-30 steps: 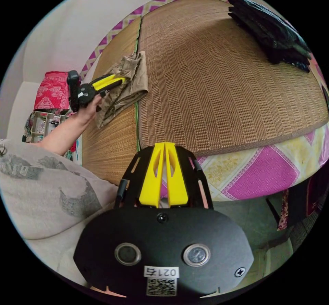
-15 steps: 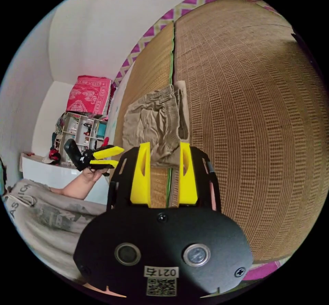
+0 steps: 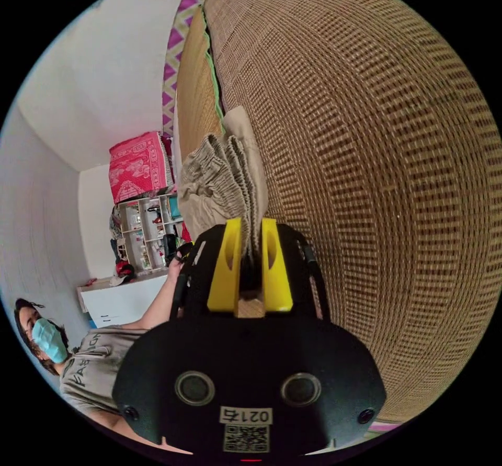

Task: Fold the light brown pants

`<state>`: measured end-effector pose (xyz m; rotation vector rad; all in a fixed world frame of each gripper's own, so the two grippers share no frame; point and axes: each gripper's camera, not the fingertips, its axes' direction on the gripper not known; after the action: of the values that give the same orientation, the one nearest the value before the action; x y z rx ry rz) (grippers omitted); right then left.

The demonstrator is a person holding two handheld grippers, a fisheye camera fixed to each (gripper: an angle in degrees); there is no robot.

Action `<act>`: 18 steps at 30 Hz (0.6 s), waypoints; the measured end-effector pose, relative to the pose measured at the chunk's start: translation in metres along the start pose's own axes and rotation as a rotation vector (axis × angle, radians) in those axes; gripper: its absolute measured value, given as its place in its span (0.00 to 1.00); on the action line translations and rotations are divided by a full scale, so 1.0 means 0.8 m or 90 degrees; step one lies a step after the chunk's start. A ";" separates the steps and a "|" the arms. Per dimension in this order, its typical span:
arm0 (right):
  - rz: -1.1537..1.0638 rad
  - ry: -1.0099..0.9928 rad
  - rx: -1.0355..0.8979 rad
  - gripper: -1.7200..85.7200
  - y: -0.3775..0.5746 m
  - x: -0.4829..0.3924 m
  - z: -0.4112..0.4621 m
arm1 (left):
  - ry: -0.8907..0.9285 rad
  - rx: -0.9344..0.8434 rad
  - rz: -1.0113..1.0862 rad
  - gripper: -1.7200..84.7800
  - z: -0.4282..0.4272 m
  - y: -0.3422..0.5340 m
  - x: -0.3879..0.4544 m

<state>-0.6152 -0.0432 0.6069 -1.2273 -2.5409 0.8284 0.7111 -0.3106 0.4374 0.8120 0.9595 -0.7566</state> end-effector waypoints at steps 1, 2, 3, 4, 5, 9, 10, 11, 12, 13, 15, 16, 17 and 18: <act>-0.005 0.007 0.001 0.09 0.000 -0.006 -0.002 | 0.027 0.009 -0.009 0.03 -0.009 0.001 -0.018; -0.028 0.024 0.002 0.08 -0.001 -0.023 -0.006 | 0.022 0.022 -0.009 0.02 -0.020 0.006 -0.031; -0.064 0.037 -0.003 0.08 -0.002 -0.045 -0.011 | 0.018 0.029 -0.006 0.02 -0.026 0.008 -0.036; -0.079 0.043 -0.006 0.08 -0.003 -0.057 -0.013 | 0.012 0.046 0.002 0.01 -0.038 0.015 -0.045; -0.106 0.055 -0.011 0.08 -0.004 -0.079 -0.017 | 0.008 0.061 0.010 0.01 -0.050 0.022 -0.055; -0.155 0.104 -0.023 0.08 -0.010 -0.141 -0.016 | 0.031 0.069 -0.007 0.02 -0.069 0.040 -0.105; -0.156 0.114 -0.026 0.08 -0.011 -0.145 -0.015 | 0.044 0.075 -0.026 0.03 -0.075 0.045 -0.127; -0.152 0.141 -0.026 0.08 -0.013 -0.150 -0.011 | 0.048 0.093 -0.032 0.06 -0.086 0.053 -0.146; -0.146 0.170 -0.022 0.08 -0.015 -0.149 -0.008 | 0.045 0.101 -0.037 0.08 -0.092 0.057 -0.155; -0.143 0.183 -0.021 0.08 -0.015 -0.148 -0.006 | 0.048 0.105 -0.047 0.16 -0.100 0.062 -0.175; -0.125 0.210 -0.024 0.08 -0.016 -0.134 -0.002 | 0.086 0.093 -0.047 0.21 -0.102 0.066 -0.202; -0.120 0.211 -0.022 0.08 -0.016 -0.130 -0.001 | 0.110 0.074 -0.041 0.22 -0.094 0.065 -0.216; -0.114 0.205 -0.015 0.08 -0.014 -0.122 -0.001 | 0.117 0.047 -0.041 0.22 -0.082 0.060 -0.228; -0.108 0.190 -0.006 0.08 -0.012 -0.114 -0.002 | 0.115 0.036 -0.039 0.22 -0.075 0.057 -0.233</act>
<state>-0.5633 -0.1174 0.6192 -1.0327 -2.3672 0.5499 0.6556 -0.2023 0.5972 0.9149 1.1322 -0.7765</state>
